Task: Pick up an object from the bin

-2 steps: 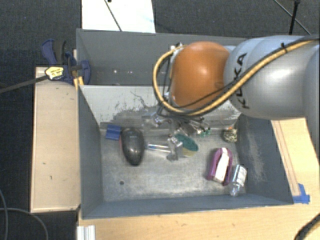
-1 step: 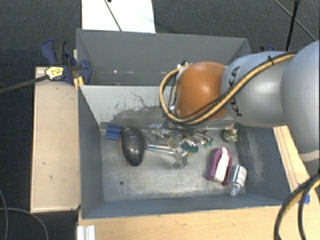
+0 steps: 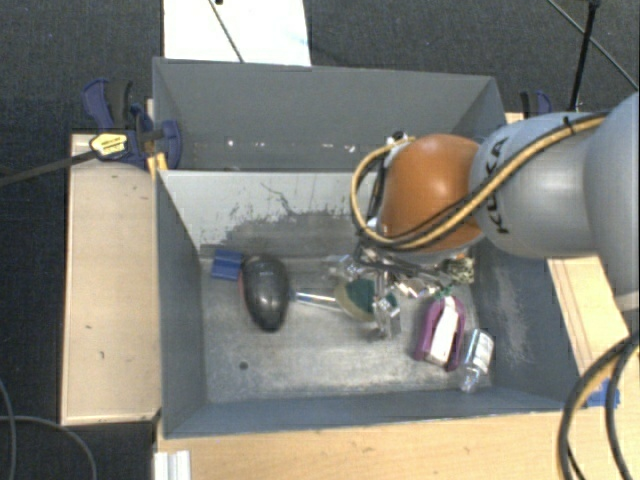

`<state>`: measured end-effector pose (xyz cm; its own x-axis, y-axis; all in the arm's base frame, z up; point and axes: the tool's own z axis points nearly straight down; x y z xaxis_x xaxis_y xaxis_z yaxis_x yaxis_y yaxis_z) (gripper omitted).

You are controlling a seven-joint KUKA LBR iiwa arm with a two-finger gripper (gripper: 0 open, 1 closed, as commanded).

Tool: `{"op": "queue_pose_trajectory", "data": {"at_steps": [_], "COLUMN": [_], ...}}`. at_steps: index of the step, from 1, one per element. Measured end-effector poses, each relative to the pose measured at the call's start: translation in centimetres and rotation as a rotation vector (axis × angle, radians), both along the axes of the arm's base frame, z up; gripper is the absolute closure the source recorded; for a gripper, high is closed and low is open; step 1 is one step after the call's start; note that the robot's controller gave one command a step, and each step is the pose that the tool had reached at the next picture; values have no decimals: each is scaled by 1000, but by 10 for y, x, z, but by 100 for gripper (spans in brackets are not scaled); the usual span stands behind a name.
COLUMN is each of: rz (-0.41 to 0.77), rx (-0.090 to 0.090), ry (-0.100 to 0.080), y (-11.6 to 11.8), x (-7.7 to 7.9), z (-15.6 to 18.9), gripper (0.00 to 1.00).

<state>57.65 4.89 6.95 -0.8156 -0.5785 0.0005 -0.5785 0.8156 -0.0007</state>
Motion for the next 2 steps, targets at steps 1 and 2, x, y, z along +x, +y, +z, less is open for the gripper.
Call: {"op": "queue_pose_trajectory", "data": {"at_steps": [1,2], "rz": [0,-17], "rx": [2,3], "ry": [-1,-11], "y": [3,13], "x": [0,-13], "z": [1,188], "gripper": [100,100]}}
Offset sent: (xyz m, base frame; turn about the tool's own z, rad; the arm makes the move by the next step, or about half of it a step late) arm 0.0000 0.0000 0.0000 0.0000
